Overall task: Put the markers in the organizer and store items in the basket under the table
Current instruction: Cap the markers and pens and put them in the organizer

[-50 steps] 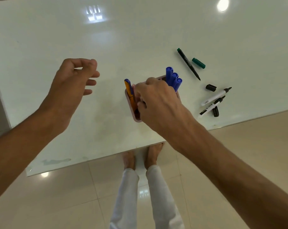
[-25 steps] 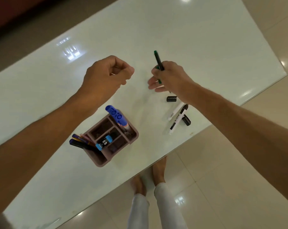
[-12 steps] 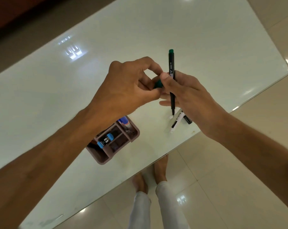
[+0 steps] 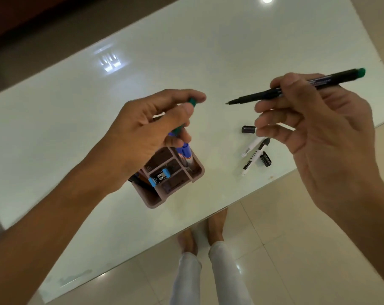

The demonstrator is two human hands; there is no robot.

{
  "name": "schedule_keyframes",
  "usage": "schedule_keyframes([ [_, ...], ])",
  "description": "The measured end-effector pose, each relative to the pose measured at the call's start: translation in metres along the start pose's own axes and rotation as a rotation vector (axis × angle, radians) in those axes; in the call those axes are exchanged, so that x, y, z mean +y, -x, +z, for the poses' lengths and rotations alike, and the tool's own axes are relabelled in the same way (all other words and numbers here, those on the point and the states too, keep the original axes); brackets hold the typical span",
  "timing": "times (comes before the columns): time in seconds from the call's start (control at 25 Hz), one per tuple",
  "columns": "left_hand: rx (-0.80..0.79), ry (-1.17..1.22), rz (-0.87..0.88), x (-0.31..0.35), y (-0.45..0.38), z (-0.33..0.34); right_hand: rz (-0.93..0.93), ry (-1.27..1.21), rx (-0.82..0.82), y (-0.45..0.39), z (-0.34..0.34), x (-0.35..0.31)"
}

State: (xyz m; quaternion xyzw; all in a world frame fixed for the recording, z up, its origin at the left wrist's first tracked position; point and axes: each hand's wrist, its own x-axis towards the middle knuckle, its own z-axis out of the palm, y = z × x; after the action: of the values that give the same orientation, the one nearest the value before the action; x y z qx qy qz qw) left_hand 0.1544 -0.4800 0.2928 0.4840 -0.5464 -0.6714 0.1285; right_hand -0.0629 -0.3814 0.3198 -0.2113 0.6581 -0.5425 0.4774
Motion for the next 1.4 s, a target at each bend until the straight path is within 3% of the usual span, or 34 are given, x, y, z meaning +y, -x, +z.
schedule_keyframes([
  [0.12, -0.029, -0.015, -0.019, -0.012, 0.02, -0.003, 0.012, 0.001, -0.036, 0.011, 0.011, 0.004],
  [0.36, 0.077, 0.145, -0.034, -0.02, 0.036, 0.0, 0.05, 0.021, -0.137, 0.028, 0.035, 0.02],
  [0.56, 0.006, 0.125, -0.063, -0.023, 0.037, 0.0, 0.022, 0.045, -0.227, 0.045, 0.057, 0.036],
  [0.72, 0.13, 0.245, -0.198, -0.024, 0.042, 0.012, -0.084, 0.036, -0.225, 0.048, 0.089, 0.045],
  [0.84, 0.227, 0.423, -0.183, -0.026, 0.048, 0.003, -0.129, 0.052, -0.229, 0.049, 0.119, 0.048],
  [1.0, 0.335, 0.446, -0.185, -0.035, 0.064, -0.006, -0.098, 0.089, -0.268, 0.057, 0.137, 0.06],
  [1.08, 0.371, 0.334, -0.157, -0.049, 0.07, -0.019, -0.023, 0.132, -0.348, 0.061, 0.135, 0.063],
  [1.16, 0.41, 0.171, -0.073, -0.063, 0.076, -0.05, 0.048, 0.182, -0.314, 0.059, 0.118, 0.063],
  [1.24, 0.395, -0.275, 0.02, -0.079, 0.087, -0.09, 0.015, 0.238, -0.136, 0.048, 0.085, 0.061],
  [1.32, 0.282, -0.699, 0.044, -0.087, 0.095, -0.113, -0.001, 0.291, 0.097, 0.032, 0.041, 0.06],
  [1.4, 0.223, -0.823, 0.064, -0.086, 0.096, -0.111, 0.018, 0.365, 0.239, 0.022, 0.003, 0.061],
])
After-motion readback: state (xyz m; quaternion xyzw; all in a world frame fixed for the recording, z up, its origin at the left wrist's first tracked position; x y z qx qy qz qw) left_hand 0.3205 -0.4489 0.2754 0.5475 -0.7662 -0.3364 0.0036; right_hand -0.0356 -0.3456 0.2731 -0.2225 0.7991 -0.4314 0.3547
